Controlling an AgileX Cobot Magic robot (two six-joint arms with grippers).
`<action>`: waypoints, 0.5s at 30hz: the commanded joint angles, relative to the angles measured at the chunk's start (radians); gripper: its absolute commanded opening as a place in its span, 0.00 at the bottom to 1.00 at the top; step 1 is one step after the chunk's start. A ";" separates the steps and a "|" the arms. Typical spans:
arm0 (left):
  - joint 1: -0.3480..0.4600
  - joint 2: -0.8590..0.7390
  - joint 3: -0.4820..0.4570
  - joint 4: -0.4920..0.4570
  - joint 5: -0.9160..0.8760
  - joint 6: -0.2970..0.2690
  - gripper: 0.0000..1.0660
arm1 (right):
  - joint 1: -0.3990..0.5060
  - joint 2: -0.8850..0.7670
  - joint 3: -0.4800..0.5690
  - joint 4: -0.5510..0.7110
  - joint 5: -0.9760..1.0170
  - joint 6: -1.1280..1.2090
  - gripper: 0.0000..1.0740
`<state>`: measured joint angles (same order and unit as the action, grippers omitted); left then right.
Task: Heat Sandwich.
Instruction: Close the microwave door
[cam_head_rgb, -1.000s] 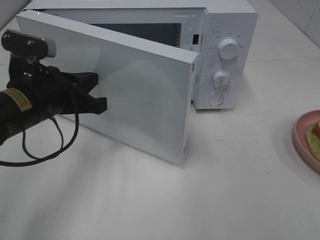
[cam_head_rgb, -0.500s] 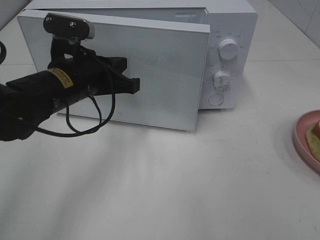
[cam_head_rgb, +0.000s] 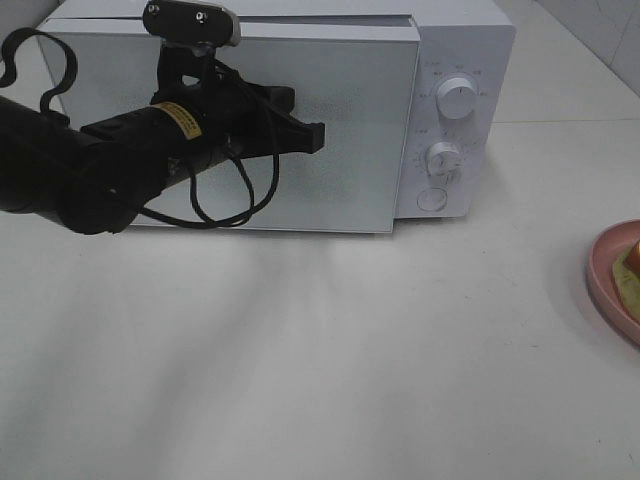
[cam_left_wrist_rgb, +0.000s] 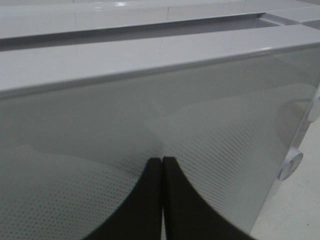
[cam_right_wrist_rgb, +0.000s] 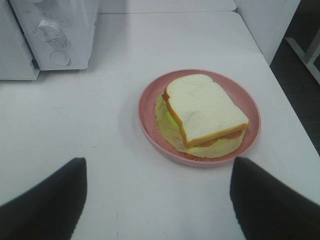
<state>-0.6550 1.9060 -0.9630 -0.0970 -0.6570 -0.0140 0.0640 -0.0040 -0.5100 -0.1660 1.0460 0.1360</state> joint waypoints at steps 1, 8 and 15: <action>-0.006 0.021 -0.050 -0.005 0.028 0.002 0.00 | -0.006 -0.027 0.005 -0.004 -0.003 -0.003 0.71; -0.006 0.070 -0.134 -0.005 0.087 0.002 0.00 | -0.006 -0.027 0.005 -0.004 -0.003 -0.003 0.71; -0.006 0.111 -0.210 -0.094 0.112 0.023 0.00 | -0.006 -0.027 0.005 -0.004 -0.003 -0.003 0.71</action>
<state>-0.6790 2.0010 -1.1270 -0.0860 -0.5070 0.0000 0.0640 -0.0040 -0.5100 -0.1660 1.0460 0.1360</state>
